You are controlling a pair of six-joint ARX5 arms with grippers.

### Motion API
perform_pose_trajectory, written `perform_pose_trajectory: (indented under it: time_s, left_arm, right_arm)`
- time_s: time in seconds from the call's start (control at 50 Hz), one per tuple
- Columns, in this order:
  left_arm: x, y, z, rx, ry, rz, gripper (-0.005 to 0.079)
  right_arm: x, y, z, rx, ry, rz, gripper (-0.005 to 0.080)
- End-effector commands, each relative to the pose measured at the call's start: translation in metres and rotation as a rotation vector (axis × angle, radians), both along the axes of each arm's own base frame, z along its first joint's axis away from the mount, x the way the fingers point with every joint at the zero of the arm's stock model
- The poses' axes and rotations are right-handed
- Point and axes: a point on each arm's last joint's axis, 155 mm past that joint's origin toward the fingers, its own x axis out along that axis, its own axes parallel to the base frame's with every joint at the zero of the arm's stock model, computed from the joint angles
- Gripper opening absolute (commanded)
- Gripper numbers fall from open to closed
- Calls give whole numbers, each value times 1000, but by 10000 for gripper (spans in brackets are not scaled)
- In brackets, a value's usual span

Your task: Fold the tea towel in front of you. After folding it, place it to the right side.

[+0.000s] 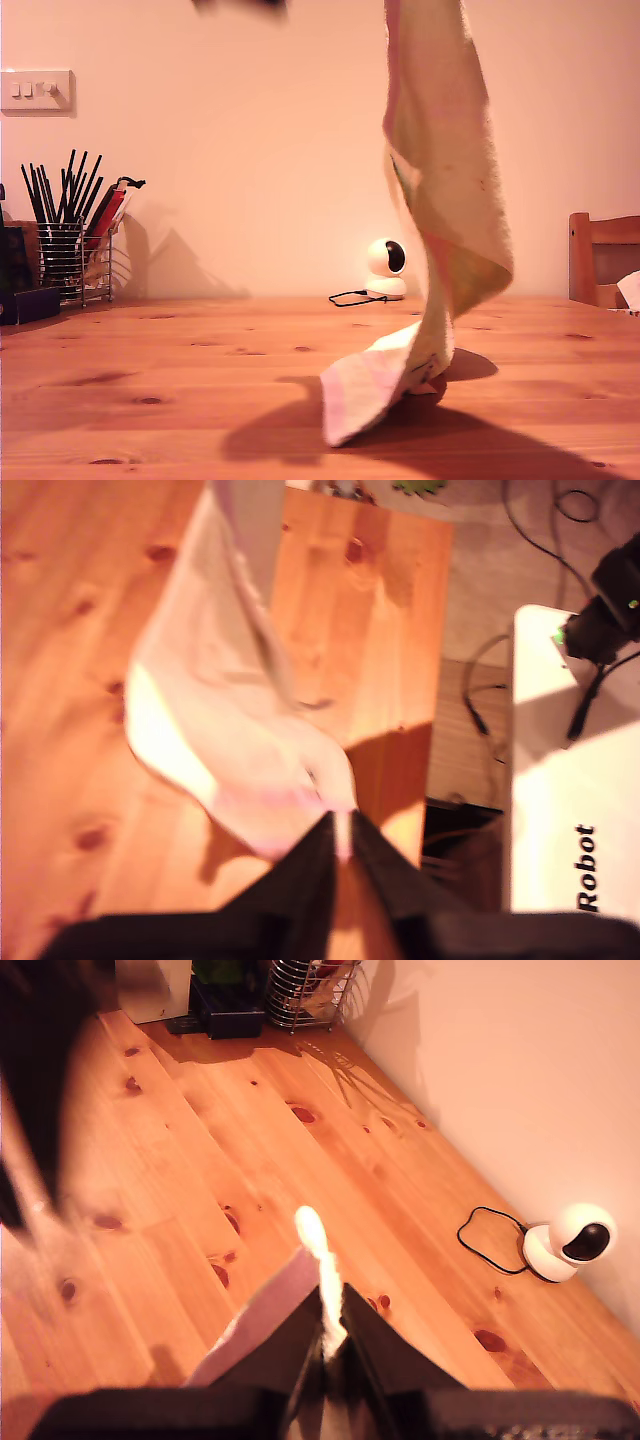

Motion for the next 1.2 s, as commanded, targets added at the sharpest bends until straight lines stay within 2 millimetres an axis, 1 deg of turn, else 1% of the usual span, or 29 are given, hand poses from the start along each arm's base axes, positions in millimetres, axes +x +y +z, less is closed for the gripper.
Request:
perform_pose_trajectory:
  time_s: [0.0,0.04,0.1,0.24,0.4,0.5,0.58,0.74,1.02,1.18]
  left_arm:
    - [5,-4,-26,32,70,12,261]
    - [7,-6,-30,33,84,18,255]
    - [6,-11,-30,15,104,21,256]
    - [3,-29,-18,-72,116,1,256]
    - [-7,-42,-8,-135,156,-24,256]
    - [-7,-52,-7,-147,164,-12,256]
    - [-6,-58,-10,-134,165,5,256]
    - [6,-58,-21,-61,121,86,256]
    - [10,-62,-24,-36,98,121,256]
    - [11,-70,-23,-44,73,122,253]
  right_arm:
    - [1,3,8,14,-17,4,-11]
    - [1,3,8,14,-17,4,-11]
    - [2,3,8,13,-17,4,-11]
    - [2,3,8,13,-18,3,-11]
    - [2,2,8,12,-18,0,-11]
    - [2,2,8,12,-18,0,-11]
    - [2,2,8,12,-18,0,-11]
    - [2,2,7,12,-17,-1,-11]
    - [2,2,8,12,-17,0,-11]
    - [2,2,7,12,-17,0,-11]
